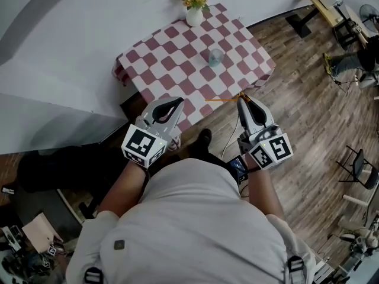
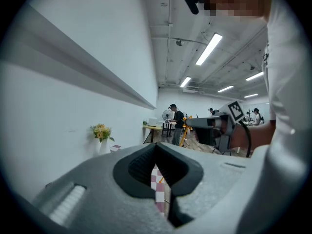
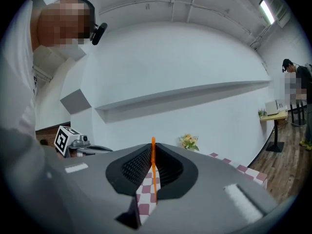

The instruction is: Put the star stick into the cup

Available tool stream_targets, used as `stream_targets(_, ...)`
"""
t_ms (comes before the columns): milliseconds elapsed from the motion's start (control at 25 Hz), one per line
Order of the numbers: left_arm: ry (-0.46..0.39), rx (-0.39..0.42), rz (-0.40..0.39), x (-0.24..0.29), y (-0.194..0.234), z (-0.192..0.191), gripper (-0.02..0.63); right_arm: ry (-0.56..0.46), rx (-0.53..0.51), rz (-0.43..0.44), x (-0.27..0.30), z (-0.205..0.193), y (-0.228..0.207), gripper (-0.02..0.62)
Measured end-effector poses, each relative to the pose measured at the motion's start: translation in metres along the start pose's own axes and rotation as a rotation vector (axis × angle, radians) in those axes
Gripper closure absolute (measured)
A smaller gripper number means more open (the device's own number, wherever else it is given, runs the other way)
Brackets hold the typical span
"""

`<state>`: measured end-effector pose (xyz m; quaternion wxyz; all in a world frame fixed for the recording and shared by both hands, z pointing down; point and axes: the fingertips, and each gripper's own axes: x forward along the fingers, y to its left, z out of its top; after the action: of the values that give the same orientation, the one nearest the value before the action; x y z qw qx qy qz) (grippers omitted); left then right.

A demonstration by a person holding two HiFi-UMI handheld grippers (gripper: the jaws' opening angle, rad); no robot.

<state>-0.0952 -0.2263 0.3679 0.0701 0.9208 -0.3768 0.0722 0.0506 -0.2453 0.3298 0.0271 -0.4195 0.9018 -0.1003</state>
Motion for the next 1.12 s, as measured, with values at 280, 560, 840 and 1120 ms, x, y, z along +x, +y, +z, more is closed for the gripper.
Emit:
stream_targets(280,0.031,-0.037,0.022,0.059,0.020,-0.008,0.604,0.035,0.021,0.010,0.030,-0.003,-0.066,0.568)
stream_targets(560,0.077,-0.061,0.053,0.108,0.035,-0.022,0.604,0.058,0.027,0.030,0.058,-0.008,-0.127,0.568)
stream_targets(840,0.123,-0.093,0.095,0.146,0.055,-0.038,0.604,0.101,0.054,0.063,0.096,-0.027,-0.176,0.568)
stream_targets(1120,0.157,-0.125,0.116,0.177,0.075,-0.057,0.604,0.139,0.077,0.078,0.129,-0.046,-0.212,0.568)
